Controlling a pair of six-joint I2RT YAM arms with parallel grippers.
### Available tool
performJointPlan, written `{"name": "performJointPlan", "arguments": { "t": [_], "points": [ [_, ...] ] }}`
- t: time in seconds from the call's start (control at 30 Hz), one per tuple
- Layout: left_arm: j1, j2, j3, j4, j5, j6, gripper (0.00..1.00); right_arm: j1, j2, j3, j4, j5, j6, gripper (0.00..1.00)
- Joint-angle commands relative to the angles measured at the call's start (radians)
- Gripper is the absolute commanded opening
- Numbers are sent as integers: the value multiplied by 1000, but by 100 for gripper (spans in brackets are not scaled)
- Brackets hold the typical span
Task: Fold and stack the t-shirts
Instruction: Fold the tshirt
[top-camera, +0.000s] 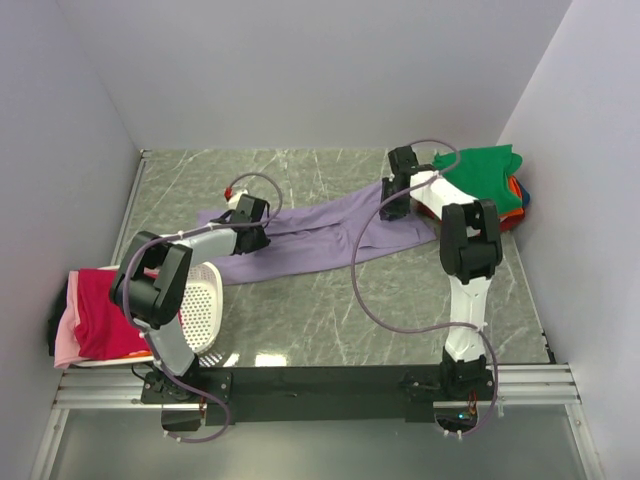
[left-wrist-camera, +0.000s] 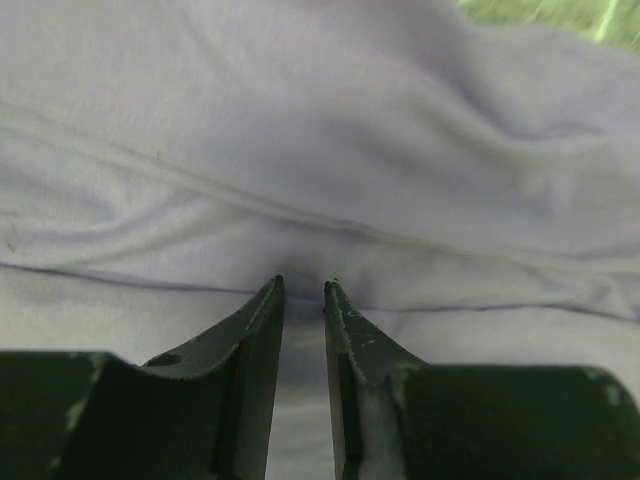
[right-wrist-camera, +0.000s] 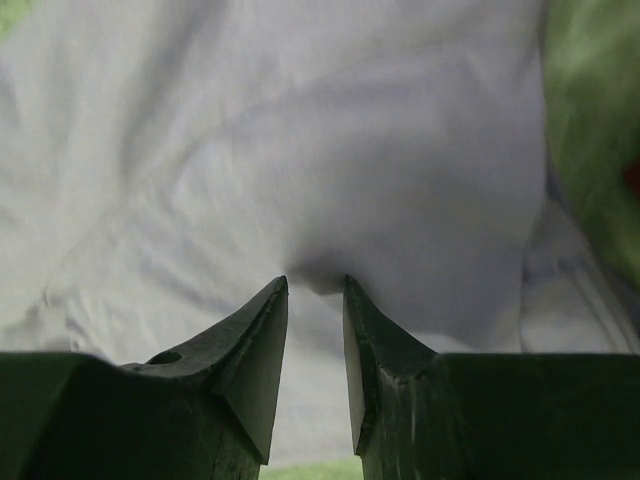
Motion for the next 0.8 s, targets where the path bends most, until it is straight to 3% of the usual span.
{"name": "performJointPlan", "arguments": {
  "t": [0.0, 0.27, 0.5, 0.77],
  "points": [
    [-27, 2, -41, 44, 17, -7, 29, 2, 74, 131, -50, 11, 7, 36],
    [-90, 10, -106, 38, 83, -58, 29, 15, 203, 321, -116, 23, 11, 36],
    [-159, -42, -161, 55, 165, -156, 29, 19, 358, 591, -199, -10, 10, 36],
    [-271, -82, -156, 93, 267, -208, 29, 22, 428, 747, -138, -173, 53, 36]
  ]
}}
